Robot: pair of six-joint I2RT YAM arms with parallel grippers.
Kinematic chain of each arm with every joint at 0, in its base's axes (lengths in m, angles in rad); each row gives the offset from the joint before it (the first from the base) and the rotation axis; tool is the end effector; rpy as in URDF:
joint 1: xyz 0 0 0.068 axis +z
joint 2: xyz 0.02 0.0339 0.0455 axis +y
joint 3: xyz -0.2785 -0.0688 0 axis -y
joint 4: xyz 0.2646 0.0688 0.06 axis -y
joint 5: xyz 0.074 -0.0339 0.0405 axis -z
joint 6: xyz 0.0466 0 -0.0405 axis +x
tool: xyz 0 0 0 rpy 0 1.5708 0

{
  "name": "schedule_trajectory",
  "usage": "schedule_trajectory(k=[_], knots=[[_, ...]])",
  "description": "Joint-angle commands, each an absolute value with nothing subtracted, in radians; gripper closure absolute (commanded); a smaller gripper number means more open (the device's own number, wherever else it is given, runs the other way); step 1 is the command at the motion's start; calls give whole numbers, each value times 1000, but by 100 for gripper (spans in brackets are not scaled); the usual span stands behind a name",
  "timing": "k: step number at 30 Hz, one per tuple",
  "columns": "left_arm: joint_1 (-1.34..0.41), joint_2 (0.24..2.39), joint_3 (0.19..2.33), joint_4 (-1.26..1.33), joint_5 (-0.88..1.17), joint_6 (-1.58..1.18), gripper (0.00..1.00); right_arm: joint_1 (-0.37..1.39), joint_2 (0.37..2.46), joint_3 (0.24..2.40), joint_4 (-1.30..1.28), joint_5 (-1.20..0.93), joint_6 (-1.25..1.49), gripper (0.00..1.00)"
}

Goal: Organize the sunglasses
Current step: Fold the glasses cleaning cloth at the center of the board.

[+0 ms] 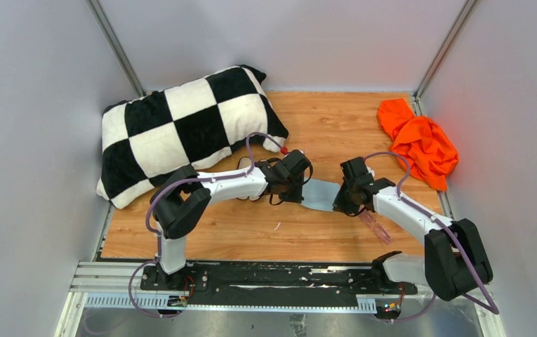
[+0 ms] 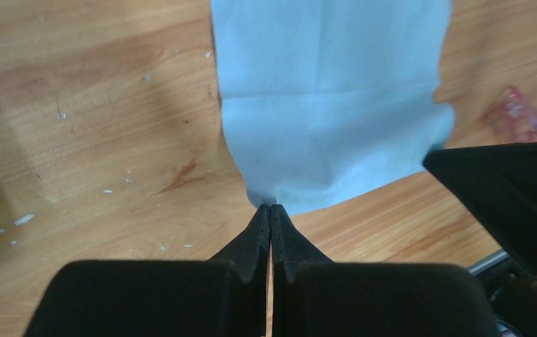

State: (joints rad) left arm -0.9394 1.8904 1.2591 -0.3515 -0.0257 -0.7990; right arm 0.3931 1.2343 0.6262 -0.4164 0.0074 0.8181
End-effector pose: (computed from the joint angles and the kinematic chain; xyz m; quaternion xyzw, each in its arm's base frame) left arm 0.2509 -0.3411 0.1698 0.0634 0.9549 -0.2134 0.1964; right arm 0.2238 0.0924 0.1714 0.2041 0.9411 0.1506 0.2238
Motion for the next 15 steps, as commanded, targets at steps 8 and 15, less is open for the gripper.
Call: schedule_trajectory(k=[8,15], knots=[[-893,1933,1392,-425,-29,-758,100,373,1341,764,-462,70,756,100],[-857,1996,1475,-457,-7,-721,100,359,1425,834,-462,64,741,100]])
